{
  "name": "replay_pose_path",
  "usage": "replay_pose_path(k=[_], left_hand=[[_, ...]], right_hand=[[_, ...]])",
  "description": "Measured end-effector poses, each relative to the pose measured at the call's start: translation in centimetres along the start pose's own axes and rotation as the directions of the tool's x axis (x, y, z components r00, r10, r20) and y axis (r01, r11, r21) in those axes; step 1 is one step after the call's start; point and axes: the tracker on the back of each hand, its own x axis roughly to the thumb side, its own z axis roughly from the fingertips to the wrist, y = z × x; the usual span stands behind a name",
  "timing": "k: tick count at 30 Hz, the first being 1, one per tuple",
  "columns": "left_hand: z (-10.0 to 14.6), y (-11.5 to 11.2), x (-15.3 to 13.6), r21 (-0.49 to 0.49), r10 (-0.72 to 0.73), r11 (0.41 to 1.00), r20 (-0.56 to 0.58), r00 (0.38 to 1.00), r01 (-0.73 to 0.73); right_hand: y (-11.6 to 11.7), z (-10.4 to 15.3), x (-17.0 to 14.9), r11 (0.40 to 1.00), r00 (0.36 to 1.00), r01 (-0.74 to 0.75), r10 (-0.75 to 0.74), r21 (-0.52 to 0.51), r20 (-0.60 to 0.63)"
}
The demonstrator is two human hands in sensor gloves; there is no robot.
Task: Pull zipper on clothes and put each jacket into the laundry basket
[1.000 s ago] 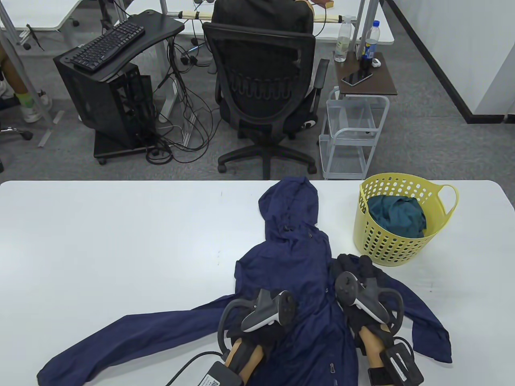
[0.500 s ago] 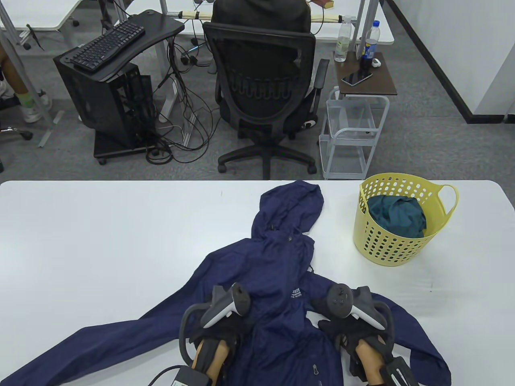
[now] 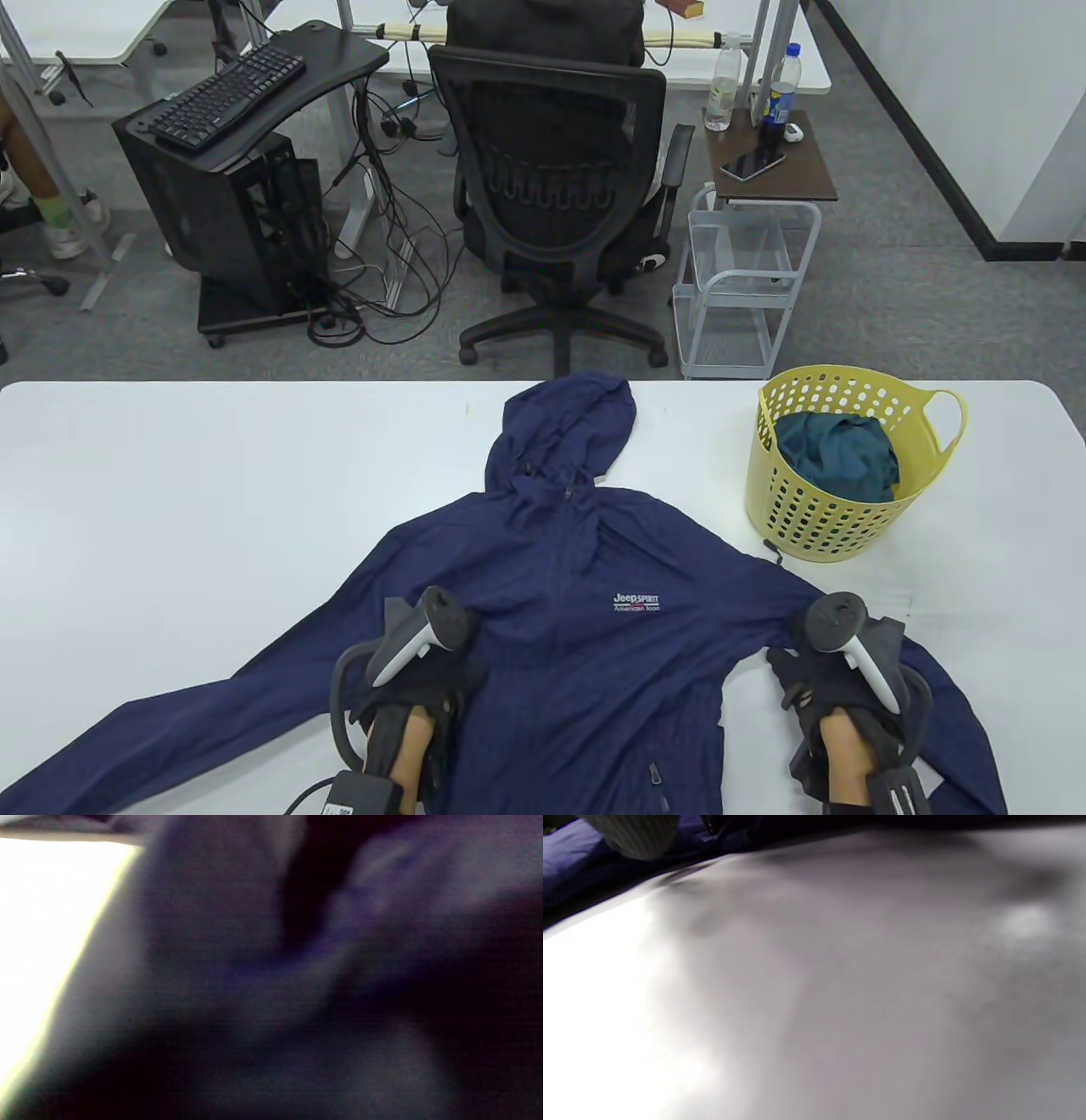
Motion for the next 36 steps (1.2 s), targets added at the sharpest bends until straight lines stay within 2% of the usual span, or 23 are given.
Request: replay_pose_path(k=[4, 8, 13, 16, 19, 22, 24, 26, 28, 32, 36], left_hand=[[0.1, 0.1, 0.2, 0.036, -0.009, 0.999, 0.007, 1.0, 0.009], [1.8, 1.3, 0.5, 0.089, -0.017, 0.996, 0.03, 0.999, 0.015], [4.8, 2.7, 0.7, 0.174, -0.034, 0.984, 0.051, 0.998, 0.025], [6.0, 2.5, 0.8, 0.15, -0.112, 0.983, 0.036, 0.993, 0.106], [7.3, 1.7, 0.3, 0.105, -0.214, 0.971, -0.021, 0.977, 0.215], [8.1, 0.5, -0.4, 0.058, -0.251, 0.966, -0.026, 0.968, 0.252], [7.8, -0.3, -0.5, 0.017, -0.26, 0.966, -0.009, 0.966, 0.26], [7.2, -1.0, -0.5, -0.002, -0.28, 0.96, -0.008, 0.96, 0.28], [6.2, -1.5, -0.5, -0.047, -0.272, 0.961, 0.008, 0.962, 0.272], [4.3, -1.6, -1.2, -0.08, -0.304, 0.951, -0.056, 0.951, 0.299], [3.1, -0.5, -2.9, -0.007, -0.226, 0.974, -0.143, 0.963, 0.228]], right_hand=[[-0.3, 0.5, 0.8, 0.997, 1.0, -0.007, 0.009, -0.075, 0.021], [-0.9, 3.2, 3.8, 0.993, 0.984, -0.01, 0.031, -0.121, 0.174], [-0.1, 7.4, 8.3, 0.99, 0.909, -0.05, 0.099, -0.129, 0.405], [1.1, 9.4, 10.6, 0.986, 0.853, -0.114, 0.159, -0.12, 0.497], [2.7, 11.3, 12.6, 0.968, 0.788, -0.239, 0.241, -0.079, 0.567], [4.7, 12.5, 14.0, 0.928, 0.726, -0.372, 0.274, 0.024, 0.631], [5.9, 12.5, 14.3, 0.889, 0.731, -0.449, 0.306, 0.093, 0.609], [6.6, 12.0, 14.4, 0.872, 0.723, -0.483, 0.343, 0.082, 0.6], [6.6, 11.4, 14.3, 0.872, 0.731, -0.484, 0.36, 0.069, 0.58], [6.6, 9.6, 13.3, 0.875, 0.774, -0.47, 0.348, 0.113, 0.529], [5.8, 7.2, 11.9, 0.9, 0.831, -0.41, 0.301, 0.149, 0.467]])
